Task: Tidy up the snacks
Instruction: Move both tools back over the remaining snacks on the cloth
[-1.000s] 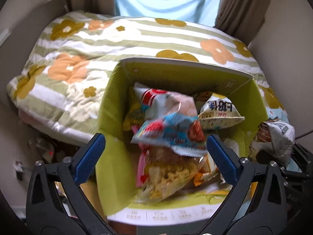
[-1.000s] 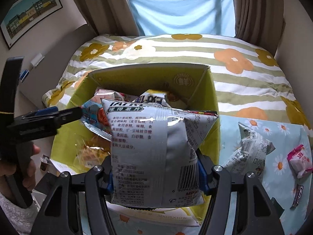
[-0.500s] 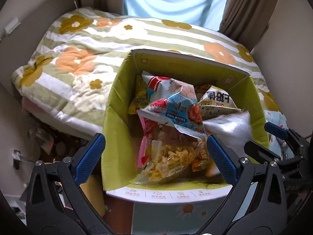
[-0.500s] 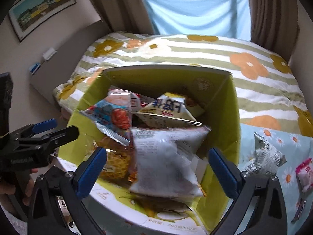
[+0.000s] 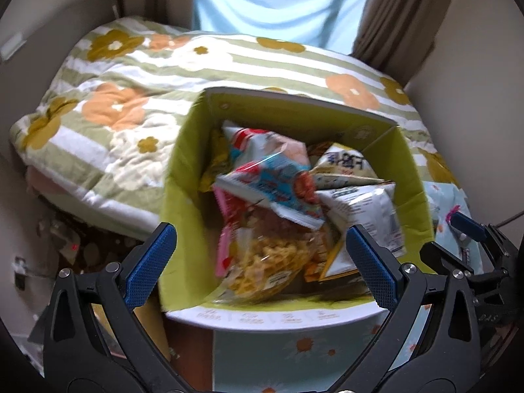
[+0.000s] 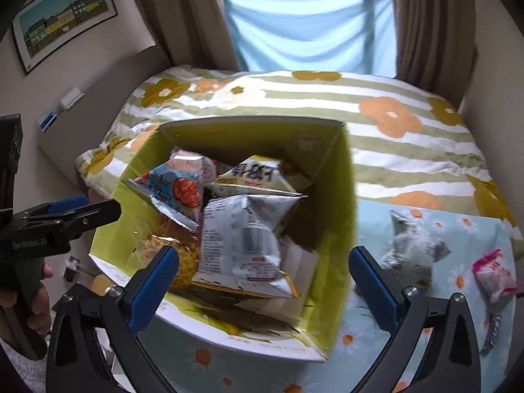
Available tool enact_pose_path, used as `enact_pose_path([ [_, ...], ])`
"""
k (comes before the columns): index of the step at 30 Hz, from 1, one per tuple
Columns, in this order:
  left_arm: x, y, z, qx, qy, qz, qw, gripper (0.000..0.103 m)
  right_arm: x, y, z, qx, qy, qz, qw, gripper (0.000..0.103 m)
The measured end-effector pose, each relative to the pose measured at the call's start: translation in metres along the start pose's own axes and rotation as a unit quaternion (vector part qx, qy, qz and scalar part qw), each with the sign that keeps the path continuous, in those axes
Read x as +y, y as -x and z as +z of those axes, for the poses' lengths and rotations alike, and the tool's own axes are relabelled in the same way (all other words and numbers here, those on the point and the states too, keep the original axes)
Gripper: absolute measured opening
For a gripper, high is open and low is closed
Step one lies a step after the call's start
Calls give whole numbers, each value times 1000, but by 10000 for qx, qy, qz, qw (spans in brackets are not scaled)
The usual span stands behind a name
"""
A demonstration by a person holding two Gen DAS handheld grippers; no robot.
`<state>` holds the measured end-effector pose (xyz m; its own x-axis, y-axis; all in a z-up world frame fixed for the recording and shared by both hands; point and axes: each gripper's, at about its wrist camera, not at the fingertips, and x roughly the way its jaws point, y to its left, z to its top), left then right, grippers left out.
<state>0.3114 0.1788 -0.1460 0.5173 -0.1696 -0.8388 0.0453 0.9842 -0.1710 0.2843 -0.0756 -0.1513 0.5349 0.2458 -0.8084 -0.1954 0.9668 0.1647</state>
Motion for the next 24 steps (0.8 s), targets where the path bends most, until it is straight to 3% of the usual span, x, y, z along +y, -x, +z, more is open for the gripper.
enact_pose_path([
  [7, -45, -4, 10, -108, -423, -442, 9981, 103, -35, 28, -13, -94, -439, -382, 9983, 103],
  [11, -78, -5, 10, -127, -753, -612, 9952, 103, -54, 52, -22, -241, -377, -907, 9949, 103],
  [16, -123, 2, 6, -200, -1018, -710, 9921, 103, -89, 77, -30, -347, -450, -1068, 9927, 103],
  [24, -209, -1, -7, -125, -1143, -668, 9911, 103, -152, 95, -49, -110, -113, -1148, 9933, 103],
])
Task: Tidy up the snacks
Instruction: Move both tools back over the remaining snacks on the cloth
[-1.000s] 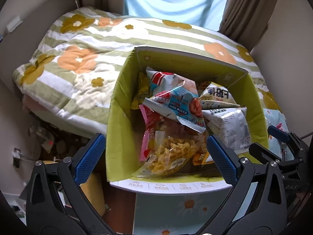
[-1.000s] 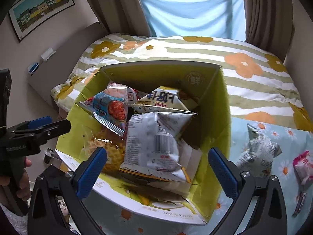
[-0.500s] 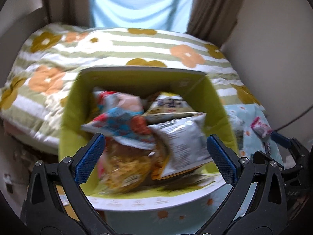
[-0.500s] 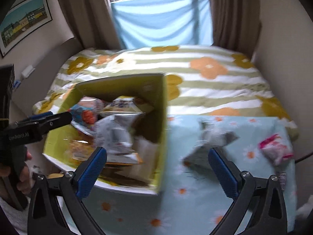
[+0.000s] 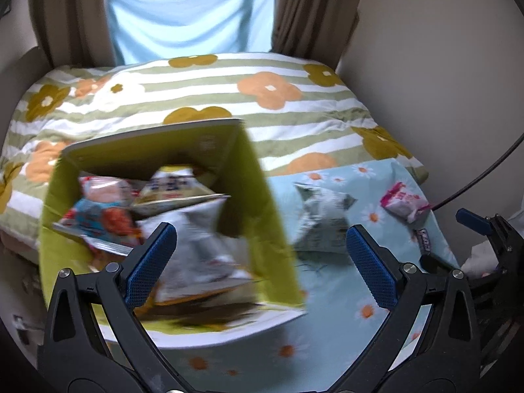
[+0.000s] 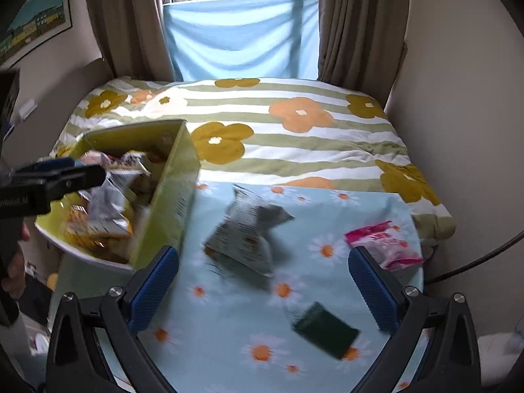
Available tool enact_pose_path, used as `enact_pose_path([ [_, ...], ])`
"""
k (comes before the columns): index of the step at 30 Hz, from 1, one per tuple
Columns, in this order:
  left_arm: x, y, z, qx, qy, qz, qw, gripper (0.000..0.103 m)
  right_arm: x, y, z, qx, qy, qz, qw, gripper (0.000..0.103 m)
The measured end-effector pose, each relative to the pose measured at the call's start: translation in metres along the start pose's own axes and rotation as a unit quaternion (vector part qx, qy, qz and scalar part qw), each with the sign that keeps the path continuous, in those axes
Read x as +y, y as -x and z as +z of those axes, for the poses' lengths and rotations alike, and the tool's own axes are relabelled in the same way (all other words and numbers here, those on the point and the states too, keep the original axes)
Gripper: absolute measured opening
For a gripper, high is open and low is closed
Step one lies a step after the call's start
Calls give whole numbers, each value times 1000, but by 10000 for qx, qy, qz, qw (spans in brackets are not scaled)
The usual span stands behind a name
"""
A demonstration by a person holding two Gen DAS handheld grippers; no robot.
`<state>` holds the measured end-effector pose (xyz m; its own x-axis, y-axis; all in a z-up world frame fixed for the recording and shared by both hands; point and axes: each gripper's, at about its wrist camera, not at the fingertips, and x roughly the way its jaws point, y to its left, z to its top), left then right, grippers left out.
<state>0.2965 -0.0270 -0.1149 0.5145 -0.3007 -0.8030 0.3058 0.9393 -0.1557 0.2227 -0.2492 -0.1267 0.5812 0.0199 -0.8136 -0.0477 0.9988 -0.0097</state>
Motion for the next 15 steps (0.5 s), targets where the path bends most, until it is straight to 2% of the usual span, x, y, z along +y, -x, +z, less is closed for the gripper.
enact_pose_path([
  [7, -74, -30, 9, 174, 12, -116, 9998, 103, -57, 1, -16, -53, 98, 349, 9993, 103],
  [12, -114, -65, 10, 377, 23, -32, 9993, 102, -91, -11, -25, 52, 368, 227, 9991, 103],
  [15, -132, -87, 8, 556, -99, -77, 9984, 102, -109, -26, -31, 223, 401, 312, 9985, 103],
])
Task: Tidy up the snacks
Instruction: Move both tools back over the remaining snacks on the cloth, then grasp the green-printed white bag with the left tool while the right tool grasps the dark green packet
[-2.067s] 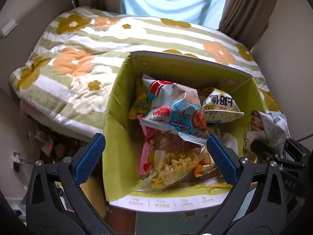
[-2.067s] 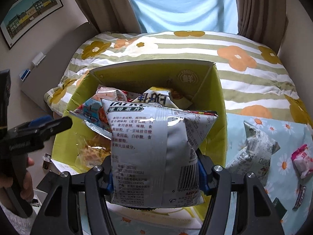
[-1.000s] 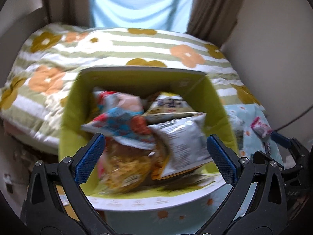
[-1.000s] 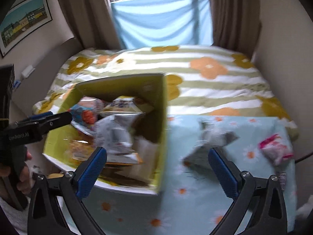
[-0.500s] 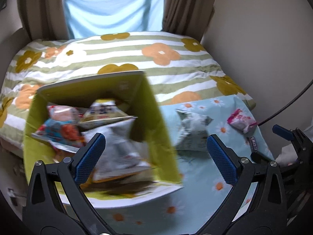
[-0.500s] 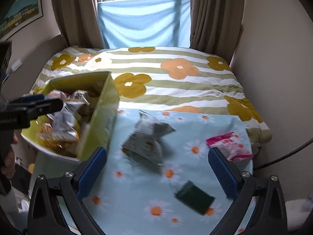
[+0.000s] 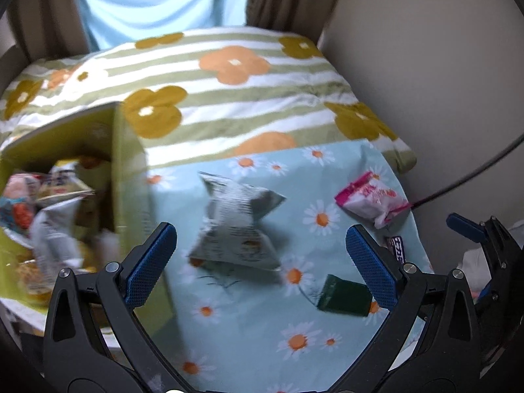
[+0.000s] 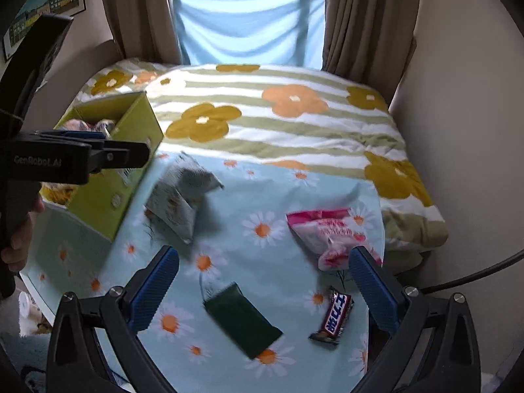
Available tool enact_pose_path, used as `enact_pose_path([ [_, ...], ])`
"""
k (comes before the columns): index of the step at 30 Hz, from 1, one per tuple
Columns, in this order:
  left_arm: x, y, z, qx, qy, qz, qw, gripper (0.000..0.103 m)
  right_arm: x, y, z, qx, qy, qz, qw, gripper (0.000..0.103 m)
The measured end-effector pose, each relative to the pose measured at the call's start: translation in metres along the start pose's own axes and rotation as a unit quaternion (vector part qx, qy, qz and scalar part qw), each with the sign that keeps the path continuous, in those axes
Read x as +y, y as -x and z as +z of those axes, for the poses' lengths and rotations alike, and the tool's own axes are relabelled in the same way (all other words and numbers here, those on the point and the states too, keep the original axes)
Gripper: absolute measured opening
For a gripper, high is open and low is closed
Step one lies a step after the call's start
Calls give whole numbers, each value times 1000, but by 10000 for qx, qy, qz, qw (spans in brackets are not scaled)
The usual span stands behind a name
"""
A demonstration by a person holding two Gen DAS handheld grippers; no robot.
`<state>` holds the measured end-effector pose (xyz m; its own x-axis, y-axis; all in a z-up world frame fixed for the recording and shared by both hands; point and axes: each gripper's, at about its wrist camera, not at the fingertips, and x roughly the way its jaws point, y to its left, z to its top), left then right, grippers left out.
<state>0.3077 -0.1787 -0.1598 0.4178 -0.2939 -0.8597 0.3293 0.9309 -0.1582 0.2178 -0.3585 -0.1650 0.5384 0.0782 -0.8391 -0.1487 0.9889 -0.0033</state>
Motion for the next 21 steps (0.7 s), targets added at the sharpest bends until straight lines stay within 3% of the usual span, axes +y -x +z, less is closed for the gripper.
enact_pose_path([
  [4, -14, -29, -1, 229, -173, 235, 9993, 103, -12, -21, -11, 279, 2, 208, 9994, 103],
  [12, -1, -91, -1, 669, -367, 562, 9955, 102, -11, -53, -38, 513, 114, 399, 9978, 103],
  [21, 23, -122, -4, 892, -150, 582, 9942, 102, -1, -87, -74, 1139, 306, 647, 9909, 103],
])
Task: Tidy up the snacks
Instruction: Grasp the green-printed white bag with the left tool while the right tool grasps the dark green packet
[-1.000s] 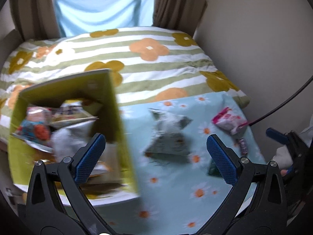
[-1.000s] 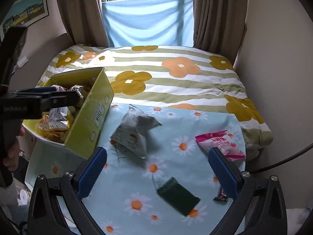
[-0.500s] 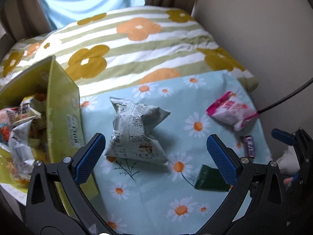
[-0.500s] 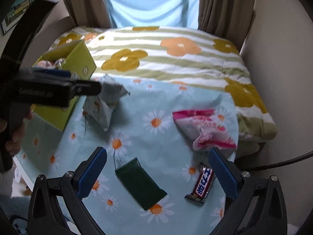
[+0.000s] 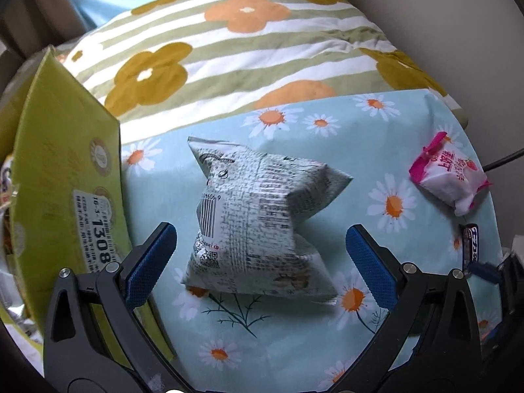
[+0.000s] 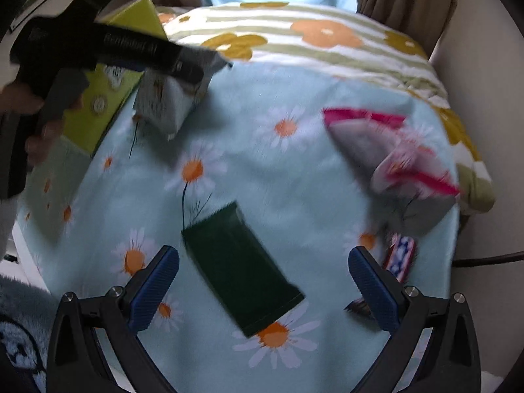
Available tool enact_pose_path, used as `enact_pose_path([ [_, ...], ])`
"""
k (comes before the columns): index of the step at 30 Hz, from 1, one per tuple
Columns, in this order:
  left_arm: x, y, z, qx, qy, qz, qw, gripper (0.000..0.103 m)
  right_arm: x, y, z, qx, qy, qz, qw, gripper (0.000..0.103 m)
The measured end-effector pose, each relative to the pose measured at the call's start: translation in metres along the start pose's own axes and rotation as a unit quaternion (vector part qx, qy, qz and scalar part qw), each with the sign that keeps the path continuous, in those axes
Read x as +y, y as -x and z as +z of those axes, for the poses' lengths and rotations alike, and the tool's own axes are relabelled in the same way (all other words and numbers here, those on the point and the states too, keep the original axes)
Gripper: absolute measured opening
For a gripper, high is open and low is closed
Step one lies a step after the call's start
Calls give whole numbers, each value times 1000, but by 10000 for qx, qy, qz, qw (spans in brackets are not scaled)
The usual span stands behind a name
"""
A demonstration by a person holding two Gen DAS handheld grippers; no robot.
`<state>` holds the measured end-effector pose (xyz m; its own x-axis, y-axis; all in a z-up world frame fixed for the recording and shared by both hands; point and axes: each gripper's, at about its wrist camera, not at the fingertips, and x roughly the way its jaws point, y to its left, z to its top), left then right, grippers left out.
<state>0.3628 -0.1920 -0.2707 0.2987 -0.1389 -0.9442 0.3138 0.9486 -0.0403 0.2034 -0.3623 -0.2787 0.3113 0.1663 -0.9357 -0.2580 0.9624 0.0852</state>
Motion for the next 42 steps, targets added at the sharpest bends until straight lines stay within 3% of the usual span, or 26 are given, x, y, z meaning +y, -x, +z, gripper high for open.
enact_pose_path([
  [8, 9, -20, 4, 163, 105, -123, 9997, 94, 8, -12, -9, 170, 257, 33, 9995, 102],
  [12, 12, -28, 6, 239, 142, -148, 9995, 90, 8, -20, -12, 369, 223, 114, 9990, 87],
  [17, 14, -35, 5, 297, 172, -192, 9992, 90, 16, -18, -16, 351, 239, 104, 9990, 83],
  [23, 13, -38, 6, 316, 139, -262, 9991, 82, 28, -13, -24, 388, 234, 320, 9985, 80],
  [27, 12, -40, 6, 330, 114, -316, 9989, 78, 41, -10, -24, 359, 353, 436, 9978, 70],
  [35, 11, -39, 4, 317, 99, -291, 9990, 74, 50, -17, -14, 164, 463, 111, 9987, 58],
  [40, 11, -37, 2, 296, 74, -293, 9991, 66, 57, -19, -13, 108, 724, -138, 9972, 41],
  [42, 11, -36, 0, 282, 53, -264, 9992, 62, 55, -17, -13, 95, 735, -154, 9971, 41],
])
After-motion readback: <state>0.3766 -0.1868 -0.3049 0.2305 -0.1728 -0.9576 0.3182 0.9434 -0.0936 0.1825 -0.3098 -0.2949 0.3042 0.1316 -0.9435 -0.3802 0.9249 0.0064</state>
